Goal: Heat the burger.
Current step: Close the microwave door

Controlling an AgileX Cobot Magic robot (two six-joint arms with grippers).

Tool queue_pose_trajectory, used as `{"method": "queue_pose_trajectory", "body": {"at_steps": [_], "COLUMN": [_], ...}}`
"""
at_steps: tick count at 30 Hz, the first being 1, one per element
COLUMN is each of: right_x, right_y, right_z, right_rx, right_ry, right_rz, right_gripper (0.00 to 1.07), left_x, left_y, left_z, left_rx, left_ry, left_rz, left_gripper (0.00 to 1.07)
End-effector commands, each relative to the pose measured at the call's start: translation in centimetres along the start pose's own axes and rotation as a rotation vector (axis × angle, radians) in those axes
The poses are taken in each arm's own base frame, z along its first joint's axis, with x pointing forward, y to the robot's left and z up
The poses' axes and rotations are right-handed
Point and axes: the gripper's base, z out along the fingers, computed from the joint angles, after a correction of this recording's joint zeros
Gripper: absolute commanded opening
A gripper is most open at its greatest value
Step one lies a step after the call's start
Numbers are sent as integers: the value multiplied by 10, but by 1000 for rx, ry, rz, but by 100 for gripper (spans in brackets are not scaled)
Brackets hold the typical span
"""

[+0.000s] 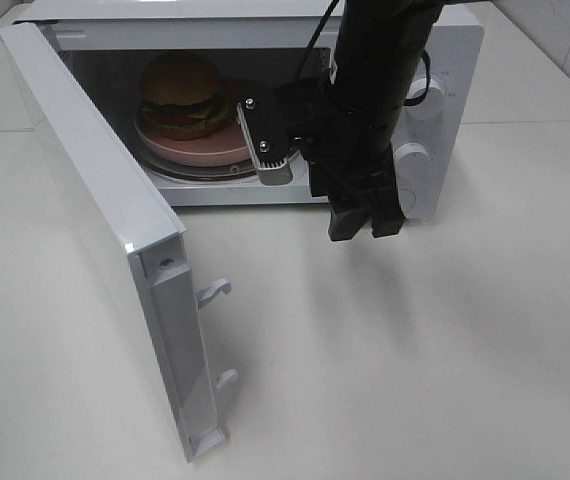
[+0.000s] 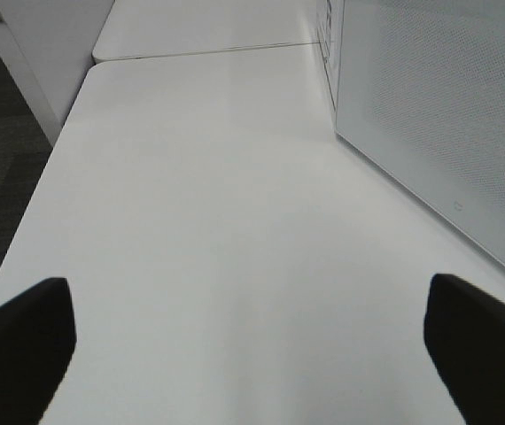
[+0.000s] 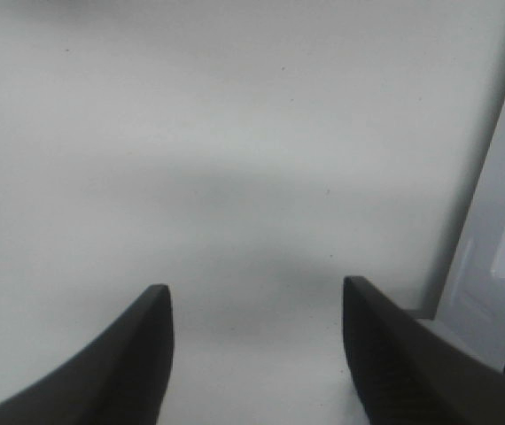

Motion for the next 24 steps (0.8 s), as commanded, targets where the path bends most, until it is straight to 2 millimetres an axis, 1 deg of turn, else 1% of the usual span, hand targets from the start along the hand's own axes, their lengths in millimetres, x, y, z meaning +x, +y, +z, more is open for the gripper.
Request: {"method": "queue_pose_trajectory", "body": {"at_steps": [1, 3, 5, 6, 7, 9, 10, 11, 12, 13, 14, 15, 17, 18, 19, 20, 21, 22, 23, 24], "right_x": [3, 6, 8, 11, 11, 16, 16, 20, 23, 23, 27, 27, 32, 32, 36, 38, 38, 41, 41, 42], "right_y": [8, 20, 24, 32, 32, 44, 44, 53, 58, 58, 66, 66, 77, 77, 85, 89, 89, 96, 96, 99], "right_z": [-7, -14, -16, -22, -22, -28, -28, -32, -35, -35, -40, -40, -47, -47, -52, -55, -55, -60, -60, -62], "right_rx": [0, -9, -12, -14, -14, -20, -20, -29, -32, -32, -31, -31, -28, -28, -28, -27, -27, -23, -23, -21], "right_ry": [-16, -29, -32, -39, -39, -36, -36, -30, -29, -29, -29, -29, -31, -31, -31, -31, -31, -33, -33, -35], "right_rz": [29, 74, 90, 130, 130, 191, 191, 211, 212, 212, 212, 212, 223, 223, 250, 269, 269, 324, 324, 350], "right_gripper": [59, 59, 59, 59, 59, 59, 59, 59, 59, 59, 59, 59, 60, 60, 66, 70, 70, 81, 81, 87], "left_x": [1, 1, 1, 1, 1, 1, 1, 1, 1, 1, 1, 1, 1, 1, 1, 1, 1, 1, 1, 1], "left_y": [-1, -1, -1, -1, -1, -1, -1, -1, -1, -1, -1, -1, -1, -1, -1, -1, -1, -1, -1, -1], "left_z": [-2, -2, -2, -2, -2, -2, -2, -2, -2, -2, -2, -2, -2, -2, -2, -2, -2, -2, -2, -2], "left_rx": [13, 13, 13, 13, 13, 13, 13, 13, 13, 13, 13, 13, 13, 13, 13, 13, 13, 13, 13, 13], "left_ry": [-23, -23, -23, -23, -23, -23, -23, -23, -23, -23, -23, -23, -23, -23, -23, -23, -23, -23, -23, -23], "left_rz": [-3, -3, -3, -3, -3, -3, -3, -3, -3, -3, -3, -3, -3, -3, -3, -3, -3, -3, -3, -3], "left_gripper": [100, 100, 100, 100, 100, 100, 100, 100, 100, 100, 100, 100, 100, 100, 100, 100, 100, 100, 100, 100]}}
